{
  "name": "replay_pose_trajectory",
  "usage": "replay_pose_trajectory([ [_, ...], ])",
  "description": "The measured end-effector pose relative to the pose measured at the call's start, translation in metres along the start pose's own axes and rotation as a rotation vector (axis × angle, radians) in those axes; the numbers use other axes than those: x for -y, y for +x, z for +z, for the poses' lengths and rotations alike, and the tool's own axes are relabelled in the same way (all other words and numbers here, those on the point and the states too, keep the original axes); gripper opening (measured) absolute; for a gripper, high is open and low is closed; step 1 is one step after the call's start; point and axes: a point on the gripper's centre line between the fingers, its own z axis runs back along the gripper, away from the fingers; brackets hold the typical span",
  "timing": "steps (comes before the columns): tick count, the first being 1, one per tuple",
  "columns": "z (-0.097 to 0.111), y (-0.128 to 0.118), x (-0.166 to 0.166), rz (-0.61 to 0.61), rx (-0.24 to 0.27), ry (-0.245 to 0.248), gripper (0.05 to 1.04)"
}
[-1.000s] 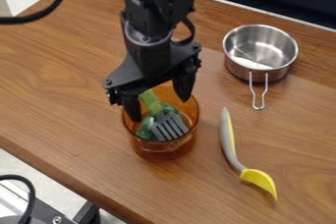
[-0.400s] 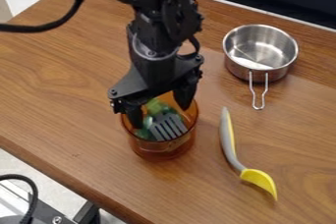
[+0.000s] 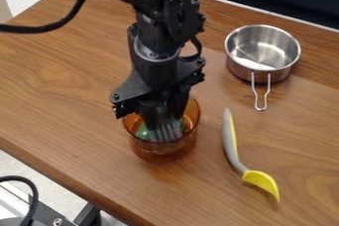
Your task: Take the spatula from the caramel bowl and place it in the silver bowl.
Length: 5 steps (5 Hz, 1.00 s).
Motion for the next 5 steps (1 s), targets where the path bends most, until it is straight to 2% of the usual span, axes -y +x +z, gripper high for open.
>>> replay_pose_trajectory([
  [1, 0.001, 0.002, -0.003, -0.003, -0.012, 0.015, 0.307],
  [3, 0.018, 0.007, -0.003, 0.02, -0.039, -0.001, 0.307],
  [5, 0.04, 0.008, 0.007, 0.025, -0.086, -0.065, 0.307],
])
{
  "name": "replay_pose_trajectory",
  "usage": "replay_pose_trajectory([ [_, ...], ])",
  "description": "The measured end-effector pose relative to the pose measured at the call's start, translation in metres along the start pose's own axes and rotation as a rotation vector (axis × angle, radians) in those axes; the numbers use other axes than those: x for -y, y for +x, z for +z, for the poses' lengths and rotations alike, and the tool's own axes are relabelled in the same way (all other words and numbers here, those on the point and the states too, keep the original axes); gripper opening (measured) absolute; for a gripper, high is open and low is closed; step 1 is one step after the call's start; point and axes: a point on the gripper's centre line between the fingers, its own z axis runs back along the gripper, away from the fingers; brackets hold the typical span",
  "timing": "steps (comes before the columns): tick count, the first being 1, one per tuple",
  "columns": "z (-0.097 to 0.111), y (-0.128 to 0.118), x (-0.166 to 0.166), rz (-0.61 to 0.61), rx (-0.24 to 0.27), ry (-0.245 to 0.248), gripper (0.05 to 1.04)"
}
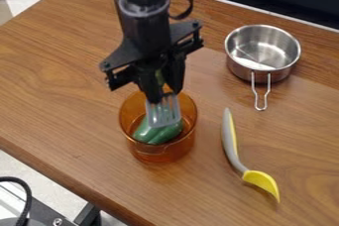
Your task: Take the spatula from the caramel bowl and place it in the silver bowl.
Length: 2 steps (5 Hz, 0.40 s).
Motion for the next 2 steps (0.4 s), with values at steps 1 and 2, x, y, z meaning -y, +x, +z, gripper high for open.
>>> replay_pose_trajectory([
  [1, 0.007, 0.0, 0.01, -0.015, -0.023, -0.015, 0.307],
  [2, 0.002, -0.002, 0.025, -0.039, -0.063, 0.03, 0.307],
])
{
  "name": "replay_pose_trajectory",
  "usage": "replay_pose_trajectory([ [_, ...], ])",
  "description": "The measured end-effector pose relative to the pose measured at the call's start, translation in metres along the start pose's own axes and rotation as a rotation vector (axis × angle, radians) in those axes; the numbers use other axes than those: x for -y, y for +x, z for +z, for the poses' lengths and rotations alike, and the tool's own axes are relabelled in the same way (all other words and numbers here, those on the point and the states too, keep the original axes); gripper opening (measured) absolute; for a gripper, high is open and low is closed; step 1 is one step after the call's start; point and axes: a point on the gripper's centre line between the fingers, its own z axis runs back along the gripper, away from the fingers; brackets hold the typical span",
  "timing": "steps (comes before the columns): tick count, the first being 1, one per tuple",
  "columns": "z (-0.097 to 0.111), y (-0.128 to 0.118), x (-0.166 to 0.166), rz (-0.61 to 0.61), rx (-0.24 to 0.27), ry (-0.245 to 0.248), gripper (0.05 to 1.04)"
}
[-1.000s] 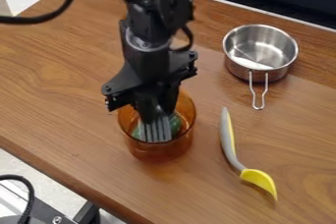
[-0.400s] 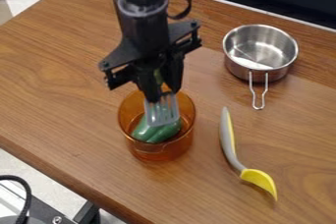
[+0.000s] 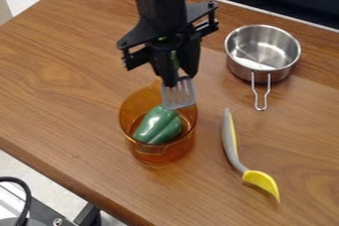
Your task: Take the spatula from the caramel bowl and place it in the silver bowl.
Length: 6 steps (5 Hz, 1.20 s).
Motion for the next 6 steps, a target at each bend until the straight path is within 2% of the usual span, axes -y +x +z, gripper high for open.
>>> replay_pose_trajectory([
  [1, -0.003, 0.001, 0.019, 0.005, -0.121, 0.052, 0.307],
  [3, -0.01, 0.002, 0.063, 0.053, -0.25, 0.122, 0.307],
  [6, -0.046, -0.001, 0.108, 0.159, -0.281, 0.152, 0.307],
])
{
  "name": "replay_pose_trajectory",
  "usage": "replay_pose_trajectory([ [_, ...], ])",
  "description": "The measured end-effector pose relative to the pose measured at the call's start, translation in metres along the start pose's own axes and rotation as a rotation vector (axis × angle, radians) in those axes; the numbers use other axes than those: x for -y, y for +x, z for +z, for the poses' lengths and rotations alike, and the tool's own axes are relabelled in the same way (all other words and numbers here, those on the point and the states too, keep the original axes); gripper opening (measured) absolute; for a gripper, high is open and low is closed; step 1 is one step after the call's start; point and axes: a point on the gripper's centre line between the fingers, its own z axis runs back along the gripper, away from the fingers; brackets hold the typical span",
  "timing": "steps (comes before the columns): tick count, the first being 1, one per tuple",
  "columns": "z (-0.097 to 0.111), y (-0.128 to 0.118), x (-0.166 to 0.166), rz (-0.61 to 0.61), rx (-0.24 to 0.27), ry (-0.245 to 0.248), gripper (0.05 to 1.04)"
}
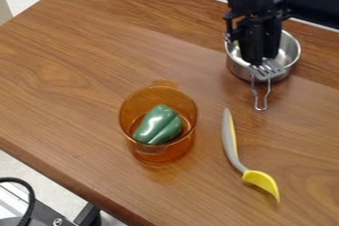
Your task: Take the spatula from the caramel bowl and place it in the silver bowl.
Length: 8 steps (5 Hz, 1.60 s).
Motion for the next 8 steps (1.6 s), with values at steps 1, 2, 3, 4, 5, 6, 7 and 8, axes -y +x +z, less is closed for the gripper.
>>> replay_pose_trajectory([
  [1, -0.005, -0.006, 0.011, 0.042, -0.019, -0.01, 0.307],
  [2, -0.012, -0.012, 0.018, 0.099, -0.036, -0.014, 0.307],
  [3, -0.013, -0.017, 0.024, 0.139, -0.069, -0.009, 0.307],
  [4, -0.015, -0.018, 0.033, 0.171, -0.081, -0.009, 0.307],
  [5, -0.016, -0.019, 0.035, 0.187, -0.096, 0.003, 0.307],
  [6, -0.017, -0.019, 0.036, 0.199, -0.098, 0.001, 0.369],
  [7, -0.015, -0.014, 0.034, 0.213, -0.107, 0.004, 0.644],
  [8, -0.017, -0.011, 0.031, 0.207, -0.117, 0.012, 0.905],
])
